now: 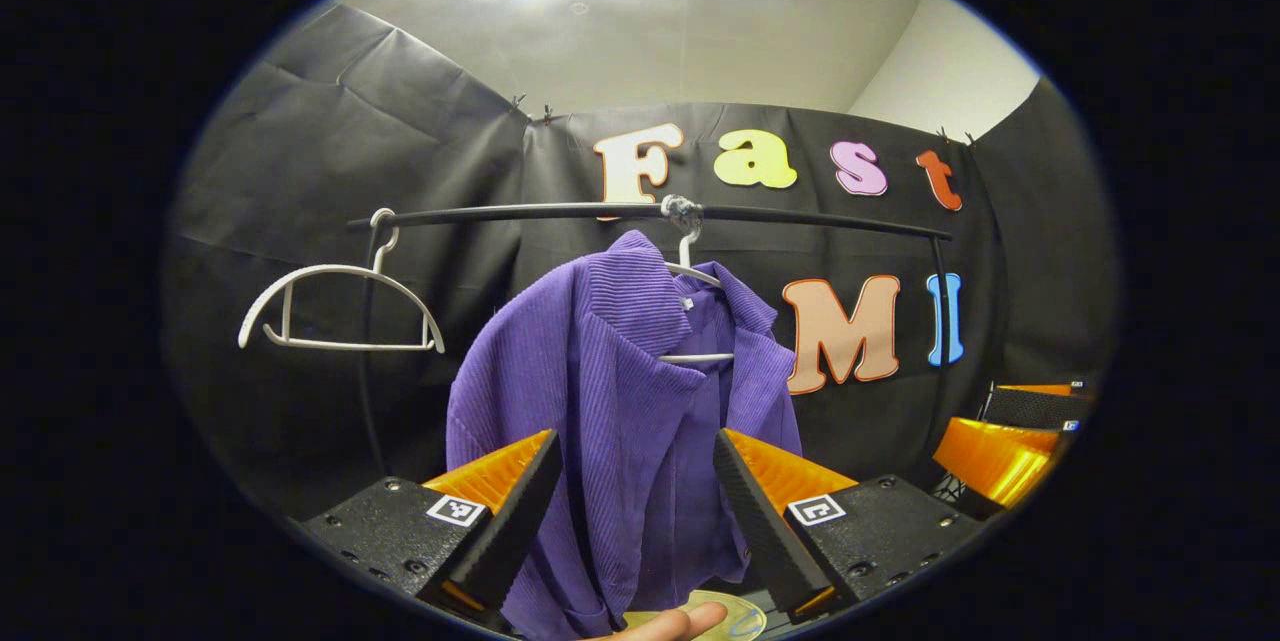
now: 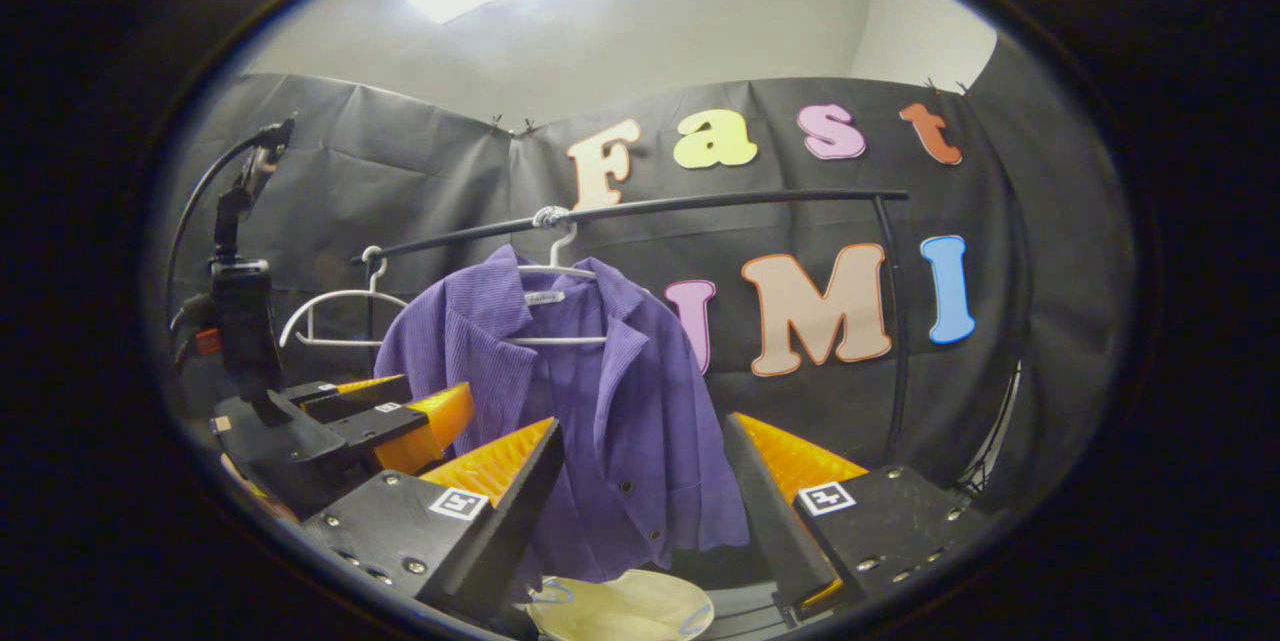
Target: Grasp the clothes on the hanger with both hands and then place them into the laundry hamper below.
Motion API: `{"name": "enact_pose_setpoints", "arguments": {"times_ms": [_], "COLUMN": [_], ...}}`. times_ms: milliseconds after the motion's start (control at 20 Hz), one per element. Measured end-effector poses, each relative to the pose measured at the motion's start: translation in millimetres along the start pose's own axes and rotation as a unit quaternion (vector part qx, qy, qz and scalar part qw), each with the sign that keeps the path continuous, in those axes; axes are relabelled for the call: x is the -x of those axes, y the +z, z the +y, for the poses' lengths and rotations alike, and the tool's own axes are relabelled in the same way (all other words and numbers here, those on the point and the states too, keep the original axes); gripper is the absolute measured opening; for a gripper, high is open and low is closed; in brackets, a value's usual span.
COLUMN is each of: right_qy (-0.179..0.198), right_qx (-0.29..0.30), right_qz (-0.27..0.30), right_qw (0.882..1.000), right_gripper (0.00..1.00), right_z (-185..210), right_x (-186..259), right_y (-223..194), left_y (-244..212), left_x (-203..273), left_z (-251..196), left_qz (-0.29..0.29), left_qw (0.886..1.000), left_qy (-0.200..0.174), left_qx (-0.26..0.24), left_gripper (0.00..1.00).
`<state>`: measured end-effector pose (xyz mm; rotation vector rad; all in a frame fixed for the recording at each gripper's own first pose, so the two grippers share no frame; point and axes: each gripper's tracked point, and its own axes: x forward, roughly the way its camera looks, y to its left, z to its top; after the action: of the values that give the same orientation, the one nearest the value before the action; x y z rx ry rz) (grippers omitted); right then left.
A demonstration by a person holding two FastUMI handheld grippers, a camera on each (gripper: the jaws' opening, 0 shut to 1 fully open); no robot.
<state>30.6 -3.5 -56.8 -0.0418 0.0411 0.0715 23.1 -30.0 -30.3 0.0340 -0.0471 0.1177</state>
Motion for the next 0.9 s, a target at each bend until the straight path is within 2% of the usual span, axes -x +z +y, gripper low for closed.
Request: {"name": "enact_pose_setpoints", "arguments": {"times_ms": [200,250,350,400,500,550,700,900], "right_qy": [0.005,-0.002,-0.010,-0.008,0.005,0.016,0.056,0.067], "right_qx": [0.000,0.000,0.004,0.006,0.003,0.001,0.008,0.038], "right_qz": [0.017,0.026,0.033,0.032,0.029,0.025,0.024,0.018], "right_qw": [1.000,1.000,0.999,0.999,1.000,1.000,0.998,0.997], "right_gripper": [0.96,0.97,0.96,0.95,0.99,0.95,0.96,0.95], "right_z": [-9.2,-16.1,-25.2,-26.6,-21.8,-15.3,10.0,29.7], "right_x": [-34.3,-45.1,-62.7,-72.7,-92.8,-104.6,-141.9,-184.9], "right_y": [-28.4,-37.3,-51.1,-55.3,-63.1,-65.3,-73.1,-74.9], "left_y": [-25.6,-27.4,-29.9,-33.1,-41.4,-42.5,-39.1,-40.1], "left_x": [-22.2,-27.7,-39.7,-44.8,-52.7,-56.0,-65.0,-75.9], "left_z": [0.7,5.1,9.6,11.1,22.7,30.6,55.5,56.2], "left_qz": [0.022,0.018,0.008,0.006,0.014,0.015,0.008,0.009], "left_qw": [0.999,0.998,0.996,0.996,0.995,0.994,0.987,0.987], "left_qy": [0.038,0.055,0.071,0.074,0.092,0.106,0.158,0.154], "left_qx": [-0.016,-0.024,-0.044,-0.049,-0.044,-0.038,-0.037,-0.044], "left_gripper": [0.91,0.95,0.95,0.92,0.94,0.94,0.94,0.84]}}
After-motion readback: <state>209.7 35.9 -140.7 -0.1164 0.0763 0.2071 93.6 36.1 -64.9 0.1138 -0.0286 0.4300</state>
